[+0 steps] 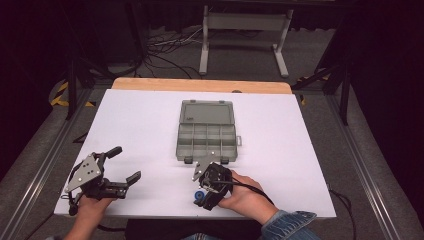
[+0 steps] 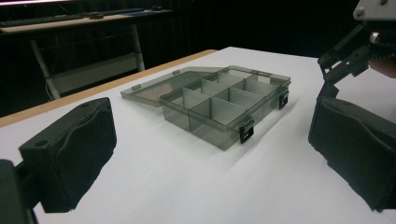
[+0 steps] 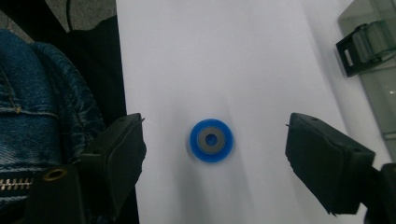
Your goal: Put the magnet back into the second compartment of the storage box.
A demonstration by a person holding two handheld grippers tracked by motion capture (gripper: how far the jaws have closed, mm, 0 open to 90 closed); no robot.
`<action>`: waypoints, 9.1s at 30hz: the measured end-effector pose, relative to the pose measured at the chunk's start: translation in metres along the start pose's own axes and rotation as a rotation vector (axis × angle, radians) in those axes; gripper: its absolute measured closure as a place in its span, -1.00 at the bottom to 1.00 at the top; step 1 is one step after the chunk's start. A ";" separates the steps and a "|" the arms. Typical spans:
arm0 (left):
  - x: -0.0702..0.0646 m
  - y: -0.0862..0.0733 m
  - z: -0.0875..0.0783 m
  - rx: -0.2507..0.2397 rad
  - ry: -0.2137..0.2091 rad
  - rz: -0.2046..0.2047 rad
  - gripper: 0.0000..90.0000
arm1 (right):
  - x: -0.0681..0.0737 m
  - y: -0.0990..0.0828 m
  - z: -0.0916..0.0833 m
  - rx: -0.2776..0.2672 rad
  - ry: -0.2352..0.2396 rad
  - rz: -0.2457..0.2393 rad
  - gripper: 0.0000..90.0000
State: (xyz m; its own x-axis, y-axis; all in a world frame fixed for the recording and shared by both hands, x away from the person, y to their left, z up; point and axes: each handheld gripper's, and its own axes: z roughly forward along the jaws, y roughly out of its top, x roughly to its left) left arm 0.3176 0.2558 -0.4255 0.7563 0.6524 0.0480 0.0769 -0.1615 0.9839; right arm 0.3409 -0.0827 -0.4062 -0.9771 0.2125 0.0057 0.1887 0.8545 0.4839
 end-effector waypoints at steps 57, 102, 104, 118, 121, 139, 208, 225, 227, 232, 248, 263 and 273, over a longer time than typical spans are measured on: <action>0.000 0.000 0.000 0.003 0.000 0.004 -0.96 | -0.005 0.007 -0.009 0.000 -0.029 -0.026 0.38; 0.001 0.000 0.000 0.009 -0.001 0.001 -0.96 | -0.075 0.031 -0.046 -0.143 -0.165 0.107 0.38; 0.001 0.000 0.000 0.008 0.001 0.003 -0.96 | -0.082 0.033 -0.047 -0.151 -0.171 0.122 0.39; 0.002 0.000 0.000 0.011 -0.003 0.003 -0.96 | -0.108 0.038 -0.047 -0.174 -0.210 0.181 0.39; 0.002 0.000 0.000 0.010 -0.005 0.001 -0.96 | -0.114 0.037 -0.045 -0.177 -0.221 0.197 0.39; 0.001 0.000 0.000 0.009 -0.010 -0.001 -0.96 | -0.143 0.037 -0.038 -0.192 -0.266 0.248 0.38; 0.002 0.000 0.000 0.003 -0.014 -0.001 -0.96 | -0.169 0.039 0.028 -0.038 -0.264 0.267 0.38; 0.003 0.000 0.004 0.007 -0.026 -0.001 -0.96 | -0.167 0.039 0.024 -0.043 -0.269 0.267 0.27; 0.003 0.000 0.004 0.007 -0.026 -0.002 -0.96 | -0.167 0.039 0.019 -0.059 -0.269 0.271 0.23; 0.003 0.000 0.005 0.011 -0.028 -0.003 -0.96 | -0.162 0.038 -0.001 -0.129 -0.272 0.275 0.04; 0.003 0.000 0.004 0.007 -0.022 -0.004 -0.96 | -0.128 0.021 -0.056 -0.353 -0.300 0.243 -0.47; 0.004 0.001 0.003 -0.001 -0.017 -0.007 -0.96 | -0.088 -0.011 -0.092 -0.515 -0.325 0.198 -0.85; 0.003 0.001 0.003 -0.013 -0.011 -0.010 -0.96 | -0.072 -0.037 -0.104 -0.594 -0.342 0.203 -0.95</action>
State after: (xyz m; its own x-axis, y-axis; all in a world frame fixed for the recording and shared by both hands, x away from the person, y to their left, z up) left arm 0.3222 0.2553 -0.4247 0.7625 0.6459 0.0367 0.0758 -0.1455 0.9865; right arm 0.3937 -0.1792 -0.3335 -0.8246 0.5598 -0.0815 0.1834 0.4008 0.8976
